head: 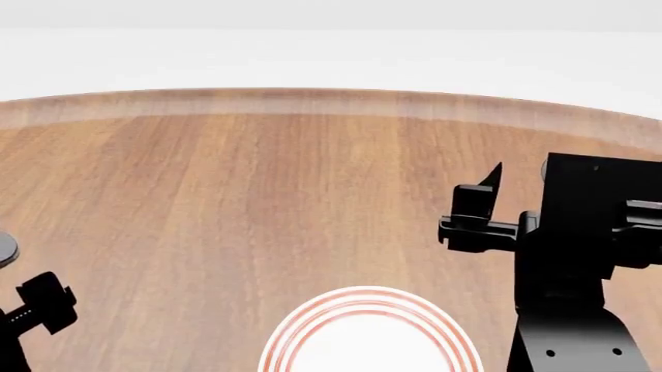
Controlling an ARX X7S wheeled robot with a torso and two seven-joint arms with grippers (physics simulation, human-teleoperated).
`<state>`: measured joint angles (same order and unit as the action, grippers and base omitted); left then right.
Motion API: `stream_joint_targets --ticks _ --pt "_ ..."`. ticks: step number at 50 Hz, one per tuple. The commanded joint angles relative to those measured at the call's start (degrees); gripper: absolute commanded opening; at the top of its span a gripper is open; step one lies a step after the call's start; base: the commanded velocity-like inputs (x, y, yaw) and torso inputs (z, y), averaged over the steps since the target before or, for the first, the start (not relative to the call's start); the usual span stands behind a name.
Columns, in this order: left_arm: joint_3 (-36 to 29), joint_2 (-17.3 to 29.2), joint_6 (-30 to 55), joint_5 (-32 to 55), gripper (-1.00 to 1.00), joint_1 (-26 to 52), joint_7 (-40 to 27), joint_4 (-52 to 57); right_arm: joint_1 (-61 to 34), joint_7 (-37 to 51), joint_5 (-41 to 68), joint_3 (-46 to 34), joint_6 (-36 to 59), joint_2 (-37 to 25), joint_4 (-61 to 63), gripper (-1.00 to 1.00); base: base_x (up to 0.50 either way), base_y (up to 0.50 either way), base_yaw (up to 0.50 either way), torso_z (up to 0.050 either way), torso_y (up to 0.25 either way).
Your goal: Pick up the red mug and put it on the plate
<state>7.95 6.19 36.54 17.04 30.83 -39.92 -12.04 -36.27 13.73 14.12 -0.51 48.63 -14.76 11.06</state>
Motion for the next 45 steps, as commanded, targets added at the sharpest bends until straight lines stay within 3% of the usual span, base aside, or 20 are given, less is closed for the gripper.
stream_joint_targets --ticks 1,12,45 --pt "-0.5 0.5 -1.9 -0.1 1.0 1.6 0.4 -5.4 0.0 0.0 0.3 -0.1 -0.3 -0.1 -0.4 1.0 0.0 0.0 0.0 0.0 0.0" --pt "-1.2 1.0 -7.1 -1.3 1.0 4.8 1.2 -16.5 0.0 0.1 0.3 -0.5 -1.0 -0.1 -1.3 1.0 0.0 0.0 0.0 0.0 0.0" --pt "-0.4 1.9 -15.7 -1.2 1.0 10.3 2.6 -36.0 0.3 0.3 0.9 -1.0 -2.1 -0.2 -2.6 1.0 0.0 0.0 0.0 0.0 0.0"
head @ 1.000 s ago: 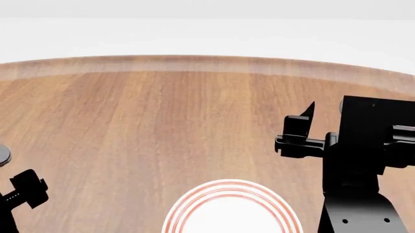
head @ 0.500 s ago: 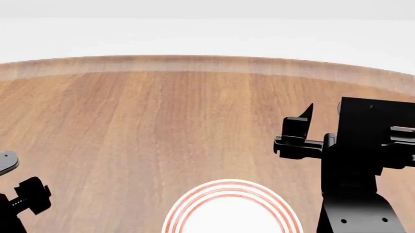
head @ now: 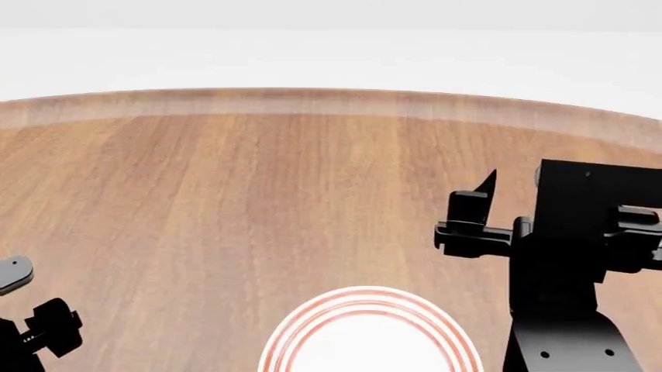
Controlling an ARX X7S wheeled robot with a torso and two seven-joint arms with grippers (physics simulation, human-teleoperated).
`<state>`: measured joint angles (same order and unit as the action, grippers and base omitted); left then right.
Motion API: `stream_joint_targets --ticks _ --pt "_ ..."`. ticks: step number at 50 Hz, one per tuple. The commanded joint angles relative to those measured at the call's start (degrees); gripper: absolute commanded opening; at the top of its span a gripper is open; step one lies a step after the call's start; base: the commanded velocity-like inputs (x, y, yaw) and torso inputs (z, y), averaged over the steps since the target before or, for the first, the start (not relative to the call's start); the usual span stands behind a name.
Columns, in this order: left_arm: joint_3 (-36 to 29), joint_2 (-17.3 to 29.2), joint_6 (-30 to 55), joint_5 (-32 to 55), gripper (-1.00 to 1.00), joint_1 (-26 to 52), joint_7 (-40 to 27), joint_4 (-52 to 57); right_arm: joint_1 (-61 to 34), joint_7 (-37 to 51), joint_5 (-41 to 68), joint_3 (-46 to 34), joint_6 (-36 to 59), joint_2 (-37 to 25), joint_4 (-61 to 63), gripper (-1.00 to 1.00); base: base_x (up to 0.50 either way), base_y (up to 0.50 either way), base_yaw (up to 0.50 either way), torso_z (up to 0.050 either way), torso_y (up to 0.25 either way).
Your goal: Pick up the red mug and put it on the plate
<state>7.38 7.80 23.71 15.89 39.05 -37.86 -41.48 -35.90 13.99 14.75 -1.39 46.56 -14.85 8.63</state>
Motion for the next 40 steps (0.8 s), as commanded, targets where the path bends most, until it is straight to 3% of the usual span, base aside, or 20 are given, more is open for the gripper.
stream_joint_targets --ticks 1,40 --pt "0.1 0.3 -3.1 -0.1 1.0 2.2 0.6 -6.9 -0.1 0.1 0.3 -0.2 0.1 -0.1 -0.1 1.0 0.0 0.0 0.0 0.0 0.0" --pt "1.4 1.7 -14.6 0.1 1.0 10.4 3.6 -31.6 0.4 0.5 1.0 -0.7 -0.9 -0.4 -0.6 1.0 0.0 0.0 0.0 0.0 0.0"
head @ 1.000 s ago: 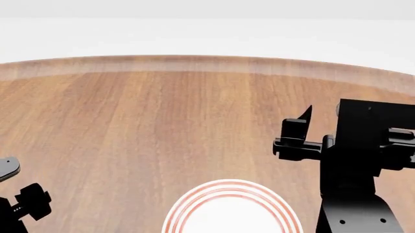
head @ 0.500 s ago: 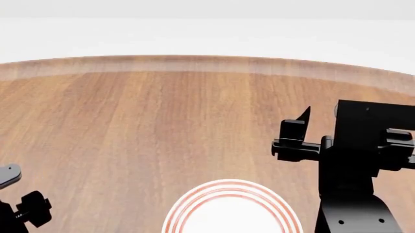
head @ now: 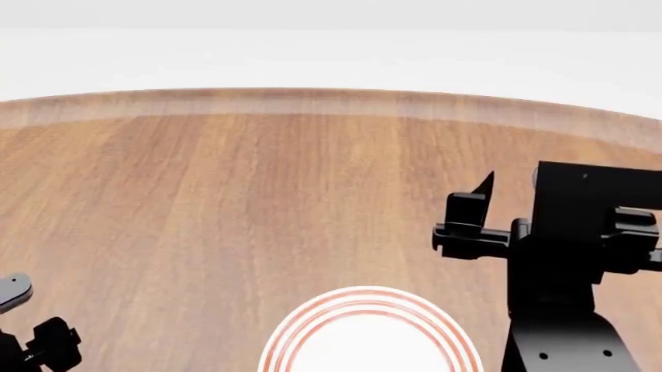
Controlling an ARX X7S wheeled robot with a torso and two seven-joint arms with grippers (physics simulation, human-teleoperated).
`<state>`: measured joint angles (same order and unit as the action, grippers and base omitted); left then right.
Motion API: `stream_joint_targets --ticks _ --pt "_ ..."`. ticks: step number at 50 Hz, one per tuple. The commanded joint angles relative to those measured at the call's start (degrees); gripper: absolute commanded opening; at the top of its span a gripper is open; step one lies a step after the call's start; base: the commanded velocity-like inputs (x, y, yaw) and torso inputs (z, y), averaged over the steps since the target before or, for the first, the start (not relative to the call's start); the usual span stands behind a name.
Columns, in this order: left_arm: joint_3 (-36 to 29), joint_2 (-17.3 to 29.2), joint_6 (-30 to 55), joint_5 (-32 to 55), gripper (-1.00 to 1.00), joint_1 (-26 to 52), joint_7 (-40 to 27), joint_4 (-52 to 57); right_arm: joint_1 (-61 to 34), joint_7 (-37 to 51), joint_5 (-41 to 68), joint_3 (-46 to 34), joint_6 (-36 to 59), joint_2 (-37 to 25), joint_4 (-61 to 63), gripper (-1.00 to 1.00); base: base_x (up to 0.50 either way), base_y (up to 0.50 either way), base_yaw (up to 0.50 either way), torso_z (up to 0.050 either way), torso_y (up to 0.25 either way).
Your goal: Pick up the red mug and put it on the plate
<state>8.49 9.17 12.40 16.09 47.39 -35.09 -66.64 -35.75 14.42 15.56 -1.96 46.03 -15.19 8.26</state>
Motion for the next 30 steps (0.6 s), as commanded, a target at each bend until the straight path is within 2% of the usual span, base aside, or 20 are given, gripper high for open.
stream_joint_targets --ticks 1,4,5,26,30 --pt "0.2 0.4 -3.6 -0.2 1.0 2.3 0.9 -6.9 0.3 0.1 0.2 -0.2 -0.4 0.0 -0.2 1.0 0.0 0.0 0.0 0.0 0.0" --pt "0.5 0.4 -4.1 -0.2 1.0 2.5 1.1 -7.8 0.2 0.1 0.2 -0.3 -0.6 -0.1 -0.6 1.0 0.0 0.0 0.0 0.0 0.0" --pt "0.5 0.3 -4.2 -0.3 -1.0 2.5 1.1 -7.7 0.2 0.1 0.2 -0.3 -0.6 -0.1 -0.6 1.0 0.0 0.0 0.0 0.0 0.0" --pt "0.1 0.0 -4.5 -1.4 -1.0 2.0 1.5 -6.6 0.0 0.4 0.6 -0.6 -0.8 -0.2 -1.1 1.0 0.0 0.0 0.0 0.0 0.0" --pt "-0.5 -0.2 -1.8 -1.5 -1.0 0.5 1.8 -1.8 0.0 0.5 0.7 -0.7 -0.6 -0.3 -0.8 1.0 0.0 0.0 0.0 0.0 0.0"
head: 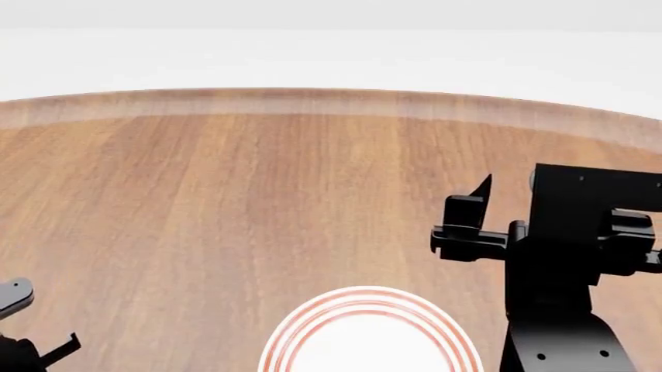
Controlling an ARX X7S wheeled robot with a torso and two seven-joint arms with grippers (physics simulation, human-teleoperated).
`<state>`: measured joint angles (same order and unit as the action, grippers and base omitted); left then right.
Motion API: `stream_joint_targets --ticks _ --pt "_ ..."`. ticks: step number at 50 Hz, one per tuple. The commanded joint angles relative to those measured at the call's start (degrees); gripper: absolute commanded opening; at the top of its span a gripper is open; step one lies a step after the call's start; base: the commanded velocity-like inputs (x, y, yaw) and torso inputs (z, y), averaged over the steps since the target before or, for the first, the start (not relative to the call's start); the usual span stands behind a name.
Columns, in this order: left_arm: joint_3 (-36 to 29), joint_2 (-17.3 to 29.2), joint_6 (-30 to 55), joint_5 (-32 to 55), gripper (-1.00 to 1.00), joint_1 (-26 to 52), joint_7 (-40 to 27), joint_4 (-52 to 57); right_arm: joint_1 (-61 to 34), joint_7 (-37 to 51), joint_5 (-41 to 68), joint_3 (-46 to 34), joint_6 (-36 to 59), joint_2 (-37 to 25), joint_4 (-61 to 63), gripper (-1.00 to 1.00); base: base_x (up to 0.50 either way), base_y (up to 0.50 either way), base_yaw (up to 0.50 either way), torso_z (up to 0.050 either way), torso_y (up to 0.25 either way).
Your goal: Pick up the red mug and put it on the plate
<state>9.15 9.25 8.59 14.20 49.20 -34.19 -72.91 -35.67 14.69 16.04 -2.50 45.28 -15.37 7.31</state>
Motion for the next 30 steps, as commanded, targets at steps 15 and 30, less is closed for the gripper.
stream_joint_targets --ticks 15,30 --pt "-13.6 0.6 23.0 0.2 -1.0 -11.5 15.3 38.6 0.1 0.4 0.5 -0.4 -0.1 -0.2 0.0 1.0 0.0 0.0 0.0 0.0 0.0" --pt "-23.6 2.6 29.4 1.6 -1.0 -13.6 27.8 52.4 -0.2 0.2 0.9 -0.7 -0.8 0.0 -1.4 1.0 0.0 0.0 0.0 0.0 0.001"
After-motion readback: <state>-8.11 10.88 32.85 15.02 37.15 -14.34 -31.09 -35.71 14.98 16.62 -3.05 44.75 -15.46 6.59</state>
